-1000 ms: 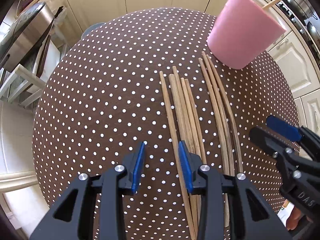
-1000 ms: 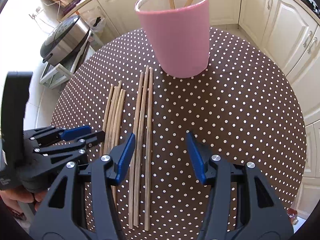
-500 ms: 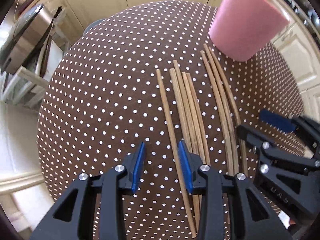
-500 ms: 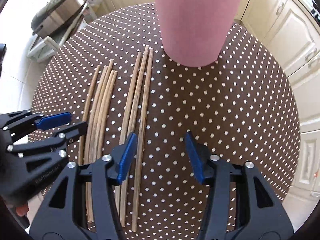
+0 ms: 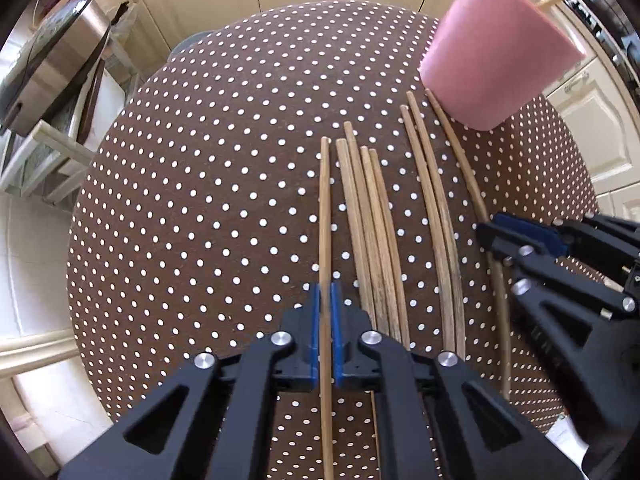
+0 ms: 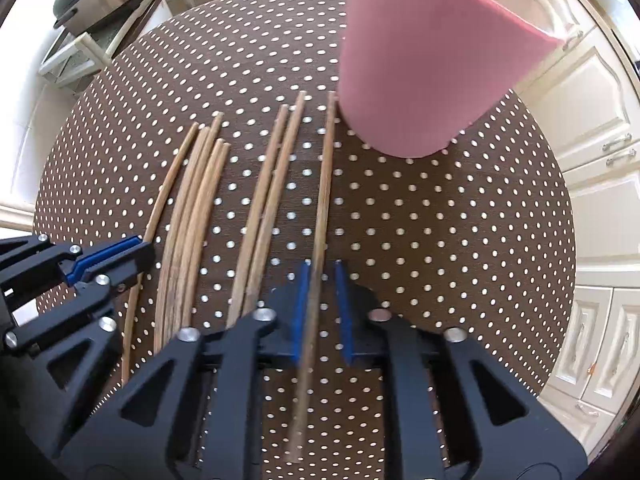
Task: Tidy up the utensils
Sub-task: 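Lower the right tool onto another chopstick and close it while the left tool grasps one, then raise the chopsticks over the pink cup and release them inside with both tools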
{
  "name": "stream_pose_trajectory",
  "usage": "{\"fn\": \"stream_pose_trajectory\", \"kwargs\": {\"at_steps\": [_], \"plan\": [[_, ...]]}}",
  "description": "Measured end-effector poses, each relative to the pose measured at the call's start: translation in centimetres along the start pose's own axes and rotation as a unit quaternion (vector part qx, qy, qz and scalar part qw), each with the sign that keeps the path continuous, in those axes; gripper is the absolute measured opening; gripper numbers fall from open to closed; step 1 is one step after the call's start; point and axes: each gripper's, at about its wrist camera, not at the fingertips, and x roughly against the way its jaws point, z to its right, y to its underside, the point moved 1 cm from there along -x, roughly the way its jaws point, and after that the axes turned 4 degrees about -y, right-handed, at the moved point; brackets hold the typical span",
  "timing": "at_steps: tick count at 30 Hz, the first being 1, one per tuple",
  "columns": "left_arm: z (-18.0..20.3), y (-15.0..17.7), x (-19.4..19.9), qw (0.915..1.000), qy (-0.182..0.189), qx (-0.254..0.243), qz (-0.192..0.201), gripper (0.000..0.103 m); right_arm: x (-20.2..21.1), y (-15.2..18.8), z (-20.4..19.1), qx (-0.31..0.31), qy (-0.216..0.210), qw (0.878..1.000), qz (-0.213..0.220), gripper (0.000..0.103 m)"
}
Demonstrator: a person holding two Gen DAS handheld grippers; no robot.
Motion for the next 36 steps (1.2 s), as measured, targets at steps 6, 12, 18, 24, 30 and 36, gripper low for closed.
{"fn": "stream_pose_trajectory", "kwargs": {"at_steps": [6, 12, 18, 24, 30, 36], "plan": [[-4.3, 0.9, 0.4, 0.9972, 0.06, 0.04, 0.018, 0.005, 0.2, 0.9, 3.2, -0.051, -0.078, 0.996, 0.009, 0.006], [-6.8, 2.1, 3.8, 0.991, 0.103, 0.04, 0.075, 0.005, 2.4, 2.6, 4.1, -0.065, -0.135, 0.988, 0.042, 0.006], [-7.3, 1.5, 7.9, 0.9833, 0.128, 0.044, 0.122, 0.005, 6.5, 4.1, 4.3, -0.059, -0.17, 0.98, 0.09, 0.006], [-6.1, 0.6, 12.4, 0.9702, 0.16, 0.043, 0.176, 0.005, 12.4, 4.4, 5.5, -0.067, -0.204, 0.964, 0.155, 0.006], [-3.9, -1.4, 16.7, 0.9538, 0.182, 0.029, 0.237, 0.005, 16.7, 3.4, 6.7, -0.069, -0.204, 0.951, 0.221, 0.006], [-0.9, -4.4, 19.9, 0.9363, 0.198, 0.014, 0.29, 0.005, 19.1, 0.8, 8.4, -0.089, -0.208, 0.935, 0.274, 0.006]]}}
